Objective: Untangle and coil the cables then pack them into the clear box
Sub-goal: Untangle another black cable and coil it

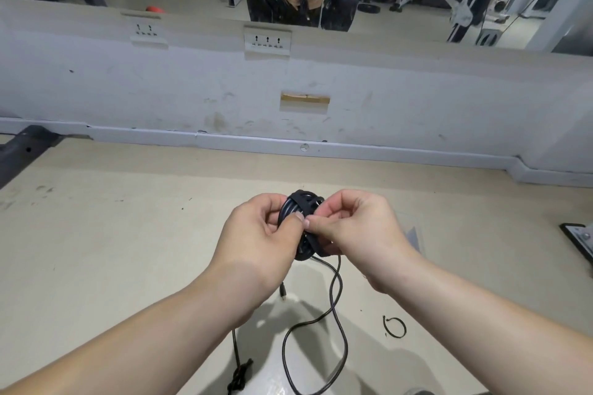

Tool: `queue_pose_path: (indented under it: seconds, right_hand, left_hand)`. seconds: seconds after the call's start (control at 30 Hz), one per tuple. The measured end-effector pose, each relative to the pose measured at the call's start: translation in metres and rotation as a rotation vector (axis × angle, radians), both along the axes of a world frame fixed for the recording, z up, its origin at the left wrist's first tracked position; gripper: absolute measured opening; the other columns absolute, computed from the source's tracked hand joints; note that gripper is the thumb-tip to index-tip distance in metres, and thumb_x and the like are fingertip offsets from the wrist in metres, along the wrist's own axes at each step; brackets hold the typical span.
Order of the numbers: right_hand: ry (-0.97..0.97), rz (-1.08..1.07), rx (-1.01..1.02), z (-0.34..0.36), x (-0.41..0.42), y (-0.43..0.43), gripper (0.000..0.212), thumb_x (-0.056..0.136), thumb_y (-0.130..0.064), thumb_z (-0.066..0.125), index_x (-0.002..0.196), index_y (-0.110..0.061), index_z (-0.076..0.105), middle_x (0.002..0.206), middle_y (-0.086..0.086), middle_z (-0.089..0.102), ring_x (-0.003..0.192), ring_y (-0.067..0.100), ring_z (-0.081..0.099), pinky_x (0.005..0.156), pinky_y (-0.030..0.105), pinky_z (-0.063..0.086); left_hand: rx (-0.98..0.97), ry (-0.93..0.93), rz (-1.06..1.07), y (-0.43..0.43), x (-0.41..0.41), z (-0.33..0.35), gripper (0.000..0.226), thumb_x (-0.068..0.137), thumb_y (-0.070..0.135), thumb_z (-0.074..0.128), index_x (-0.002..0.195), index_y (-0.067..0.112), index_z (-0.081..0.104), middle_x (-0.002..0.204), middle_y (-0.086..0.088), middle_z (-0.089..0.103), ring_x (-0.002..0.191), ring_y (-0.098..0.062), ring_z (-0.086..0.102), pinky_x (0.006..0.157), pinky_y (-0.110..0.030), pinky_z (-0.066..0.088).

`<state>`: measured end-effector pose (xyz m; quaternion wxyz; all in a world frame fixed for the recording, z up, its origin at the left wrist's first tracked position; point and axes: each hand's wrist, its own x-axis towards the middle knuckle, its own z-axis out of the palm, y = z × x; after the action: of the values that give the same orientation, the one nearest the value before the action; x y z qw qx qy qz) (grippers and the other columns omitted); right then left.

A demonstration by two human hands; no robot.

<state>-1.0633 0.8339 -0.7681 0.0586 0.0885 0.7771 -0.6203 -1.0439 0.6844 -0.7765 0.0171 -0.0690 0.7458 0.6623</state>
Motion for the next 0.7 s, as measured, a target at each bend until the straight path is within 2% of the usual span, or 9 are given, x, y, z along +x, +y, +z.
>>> queue_pose_path:
  seconds: [0.2, 0.27, 0.3, 0.33, 0.37, 0.43, 0.53, 0.6, 0.7]
  right_hand:
    - [0.064, 0.066, 0.099, -0.002, 0.013, -0.01, 0.012, 0.09, -0.013, 0.074, 0.079, -0.013, 0.08, 0.079, 0.008, 0.078, 0.067, 0.01, 0.065, 0.065, 0.018, 0.052]
    - [-0.016, 0.094, -0.016, -0.003, 0.018, -0.016, 0.015, 0.094, -0.017, 0.065, 0.089, -0.01, 0.079, 0.096, 0.021, 0.075, 0.075, 0.013, 0.059, 0.077, 0.028, 0.055]
    - [-0.052, 0.099, -0.054, -0.003, 0.02, -0.018, 0.02, 0.094, -0.021, 0.063, 0.094, -0.006, 0.075, 0.105, 0.026, 0.07, 0.078, 0.013, 0.055, 0.106, 0.04, 0.042]
    - [-0.063, 0.102, -0.058, -0.002, 0.021, -0.019, 0.028, 0.096, -0.026, 0.06, 0.096, 0.0, 0.071, 0.11, 0.029, 0.066, 0.08, 0.014, 0.052, 0.076, 0.028, 0.036]
    - [-0.059, 0.101, -0.035, -0.002, 0.02, -0.02, 0.038, 0.098, -0.032, 0.057, 0.095, 0.004, 0.067, 0.112, 0.032, 0.064, 0.08, 0.015, 0.051, 0.088, 0.034, 0.05]
    - [-0.05, 0.076, 0.014, 0.003, 0.016, -0.018, 0.052, 0.102, -0.041, 0.053, 0.091, 0.007, 0.067, 0.103, 0.033, 0.066, 0.077, 0.018, 0.057, 0.082, 0.031, 0.049]
    - [-0.156, 0.062, -0.107, 0.008, 0.012, -0.014, 0.047, 0.102, -0.043, 0.057, 0.089, -0.003, 0.077, 0.079, 0.017, 0.064, 0.066, 0.015, 0.053, 0.056, 0.018, 0.044]
    - [-0.239, 0.076, -0.273, 0.009, 0.013, -0.013, 0.044, 0.102, -0.04, 0.059, 0.101, 0.001, 0.075, 0.084, 0.009, 0.06, 0.066, 0.016, 0.051, 0.054, 0.024, 0.042]
    - [-0.284, 0.11, -0.387, 0.006, 0.013, -0.012, 0.051, 0.097, -0.047, 0.063, 0.11, 0.001, 0.074, 0.092, 0.008, 0.068, 0.079, 0.019, 0.055, 0.065, 0.028, 0.045]
  left_hand:
    - [-0.038, 0.023, 0.03, 0.001, 0.001, 0.0, 0.015, 0.098, 0.01, 0.062, 0.099, 0.02, 0.073, 0.066, 0.018, 0.07, 0.058, 0.002, 0.064, 0.056, -0.009, 0.047]
    - [-0.032, 0.022, 0.056, 0.001, -0.002, 0.0, 0.014, 0.099, 0.012, 0.063, 0.1, 0.021, 0.073, 0.068, 0.018, 0.071, 0.061, 0.001, 0.066, 0.058, -0.01, 0.049]
    - [-0.025, 0.021, 0.067, 0.001, -0.003, 0.0, 0.013, 0.099, 0.013, 0.063, 0.1, 0.021, 0.072, 0.067, 0.019, 0.071, 0.06, 0.002, 0.066, 0.057, -0.01, 0.048]
    - [-0.024, 0.024, 0.075, 0.001, -0.002, 0.0, 0.012, 0.098, 0.014, 0.063, 0.101, 0.021, 0.072, 0.066, 0.019, 0.07, 0.059, 0.003, 0.065, 0.056, -0.009, 0.047]
    - [-0.036, 0.032, 0.08, 0.001, -0.001, -0.001, 0.011, 0.098, 0.016, 0.063, 0.101, 0.021, 0.072, 0.066, 0.02, 0.069, 0.059, 0.004, 0.063, 0.056, -0.008, 0.045]
    - [-0.098, 0.063, 0.076, 0.002, 0.002, 0.0, 0.01, 0.098, 0.019, 0.063, 0.101, 0.024, 0.071, 0.072, 0.02, 0.07, 0.068, 0.005, 0.064, 0.059, -0.006, 0.044]
    - [-0.165, 0.113, 0.064, 0.004, 0.008, 0.001, 0.011, 0.097, 0.021, 0.063, 0.098, 0.029, 0.07, 0.089, 0.016, 0.074, 0.085, 0.001, 0.068, 0.071, -0.01, 0.049]
    - [-0.192, 0.137, 0.066, 0.005, 0.01, 0.001, 0.011, 0.096, 0.023, 0.064, 0.1, 0.032, 0.069, 0.101, 0.012, 0.072, 0.094, -0.001, 0.067, 0.078, -0.013, 0.05]
    - [-0.173, 0.183, 0.054, 0.006, 0.013, 0.003, 0.015, 0.095, 0.018, 0.069, 0.103, 0.03, 0.071, 0.113, 0.012, 0.063, 0.107, 0.002, 0.063, 0.093, -0.016, 0.051]
